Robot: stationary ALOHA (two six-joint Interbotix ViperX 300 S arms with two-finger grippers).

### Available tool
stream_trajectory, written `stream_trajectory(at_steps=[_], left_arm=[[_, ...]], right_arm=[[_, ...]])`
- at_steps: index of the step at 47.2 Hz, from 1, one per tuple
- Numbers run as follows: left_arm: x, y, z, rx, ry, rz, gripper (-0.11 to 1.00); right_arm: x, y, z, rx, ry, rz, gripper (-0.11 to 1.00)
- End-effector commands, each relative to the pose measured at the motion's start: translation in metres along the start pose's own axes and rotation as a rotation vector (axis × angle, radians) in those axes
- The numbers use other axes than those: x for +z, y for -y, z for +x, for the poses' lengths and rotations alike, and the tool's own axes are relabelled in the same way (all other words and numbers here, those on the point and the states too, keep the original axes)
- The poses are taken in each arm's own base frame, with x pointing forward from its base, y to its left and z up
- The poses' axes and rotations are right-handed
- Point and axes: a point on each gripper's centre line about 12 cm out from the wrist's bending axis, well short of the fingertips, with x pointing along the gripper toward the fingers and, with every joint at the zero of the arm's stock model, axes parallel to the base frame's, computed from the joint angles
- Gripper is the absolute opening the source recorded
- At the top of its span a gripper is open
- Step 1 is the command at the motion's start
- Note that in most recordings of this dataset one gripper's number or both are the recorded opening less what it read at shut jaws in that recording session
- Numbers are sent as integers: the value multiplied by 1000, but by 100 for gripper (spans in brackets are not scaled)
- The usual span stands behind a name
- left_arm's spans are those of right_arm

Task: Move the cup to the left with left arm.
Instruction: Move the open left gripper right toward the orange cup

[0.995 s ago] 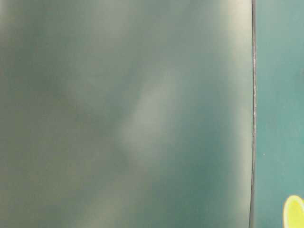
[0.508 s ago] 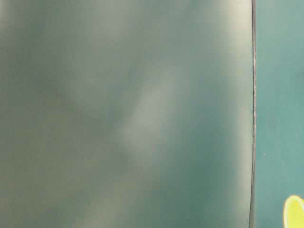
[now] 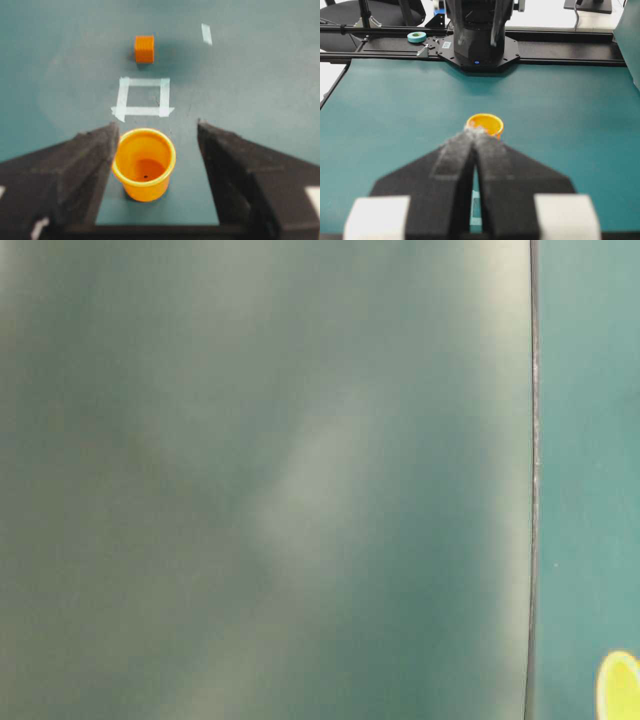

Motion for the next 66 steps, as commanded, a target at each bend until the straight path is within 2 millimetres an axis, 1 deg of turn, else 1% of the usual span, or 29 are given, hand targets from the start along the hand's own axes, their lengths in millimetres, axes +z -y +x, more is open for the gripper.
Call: stream_trajectory(at_steps=[1,13,19,27,36,51,60,66], left_arm=[[-4,1,11,-4,2,2,64],[-38,2,38,-7,-135,1,76],[-50,1,47,-4,-184,-2,81],[-60,-7,51,25,-212,-11,82],[-72,-14,54,48,-254,-26,83],[-87,-13,66,53,-319,-85,84],[-87,-13,76,49,-300,-83,85],[-89,-9,82,36,-307,-78,85]], right_arm=[[13,0,2,0,32,-2,-1],[17,0,1,-2,43,-2,-1],[18,0,1,0,48,-2,-1],[18,0,1,0,49,5,-1],[20,0,1,0,54,6,-1],[19,0,1,0,29,8,-1],[19,0,1,0,29,6,-1],[19,0,2,0,31,6,-1]])
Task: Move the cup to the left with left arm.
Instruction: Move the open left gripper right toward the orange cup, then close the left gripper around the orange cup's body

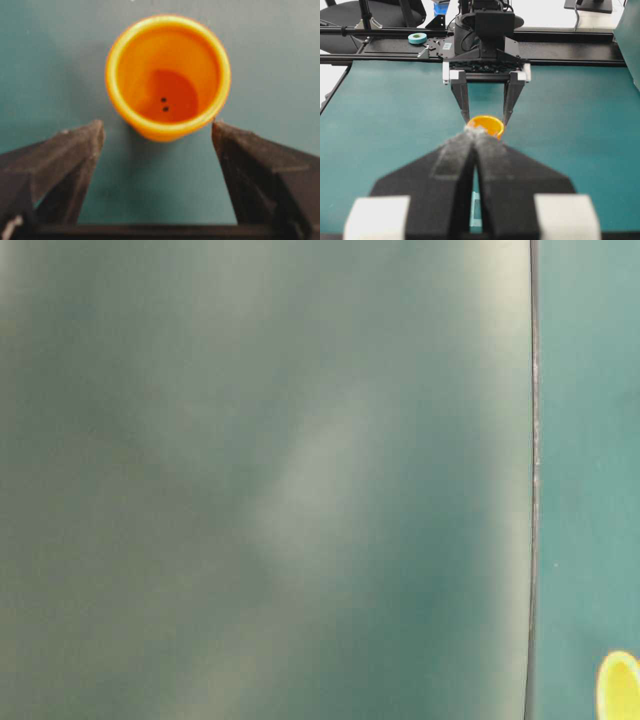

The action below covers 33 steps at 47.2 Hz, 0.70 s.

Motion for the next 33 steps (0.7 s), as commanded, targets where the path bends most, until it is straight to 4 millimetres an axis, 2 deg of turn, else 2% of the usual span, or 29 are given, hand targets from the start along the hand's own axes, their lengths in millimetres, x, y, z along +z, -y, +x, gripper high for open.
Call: stream_trajectory(at_steps=[1,33], left_arm=[[8,4,4,-13,27,7,85],[2,7,25,-25,122,34,85]], right_arm=[[14,0,2,0,35,0,-1],[12,0,2,0,29,-3,-1]])
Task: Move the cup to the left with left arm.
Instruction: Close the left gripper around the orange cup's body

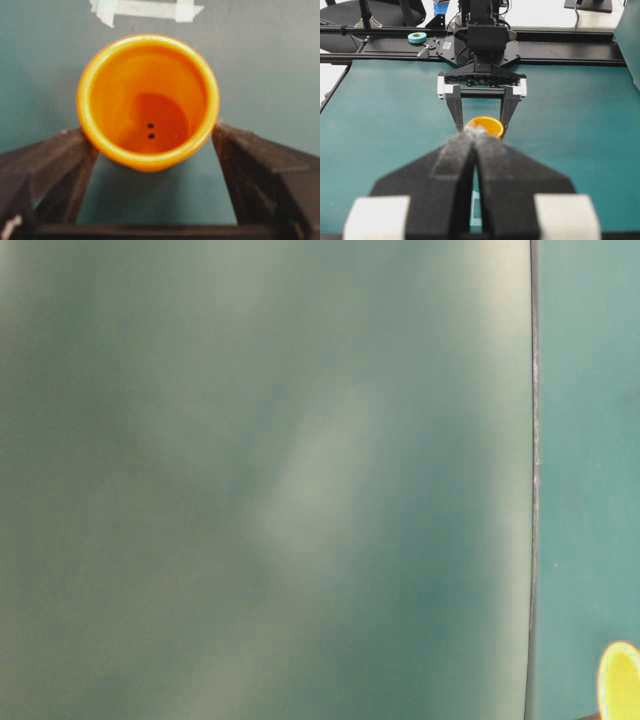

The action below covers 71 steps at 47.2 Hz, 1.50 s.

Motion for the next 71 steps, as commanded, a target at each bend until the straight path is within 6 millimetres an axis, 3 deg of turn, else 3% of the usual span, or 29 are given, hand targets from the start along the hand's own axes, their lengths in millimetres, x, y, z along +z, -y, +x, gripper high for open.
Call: stream_trajectory(at_steps=[1,19,39,46,53,71], left_arm=[[11,1,2,-3,55,2,85],[19,1,3,-5,130,2,85],[19,1,19,-1,117,68,85],[18,0,19,2,112,87,81],[16,0,17,2,107,90,70],[23,0,9,2,137,80,70]], right_arm=[[12,0,2,0,29,-3,-1],[12,0,3,0,28,-5,-1],[12,0,3,0,29,-5,-1],[13,0,3,-2,31,-2,-1],[13,0,3,0,28,-2,-1],[13,0,3,0,31,2,-1]])
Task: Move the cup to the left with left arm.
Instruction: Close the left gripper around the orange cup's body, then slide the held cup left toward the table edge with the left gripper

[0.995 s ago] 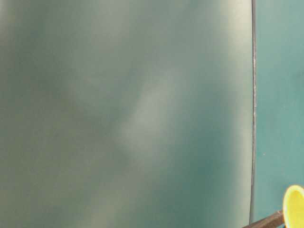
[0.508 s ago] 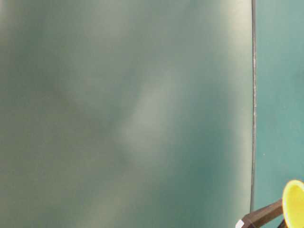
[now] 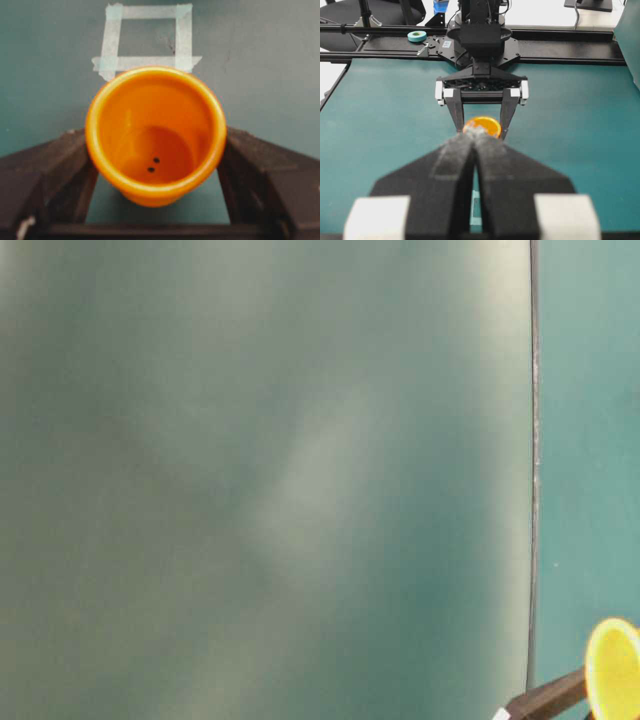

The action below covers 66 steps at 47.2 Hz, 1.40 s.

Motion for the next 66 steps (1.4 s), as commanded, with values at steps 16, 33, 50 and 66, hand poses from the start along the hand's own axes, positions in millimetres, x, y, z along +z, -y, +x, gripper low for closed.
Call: stream_trajectory(at_steps=[16,33,50,66], left_arm=[[13,-1,-18,2,31,-21,70],[4,0,-40,1,14,-90,69],[-1,1,-66,2,34,-88,63],[-5,1,-96,3,80,-83,63]], right_arm=[[18,0,2,0,44,0,-1],[23,0,3,0,55,2,-1],[25,0,3,0,60,5,-1],[24,0,5,0,52,6,-1]])
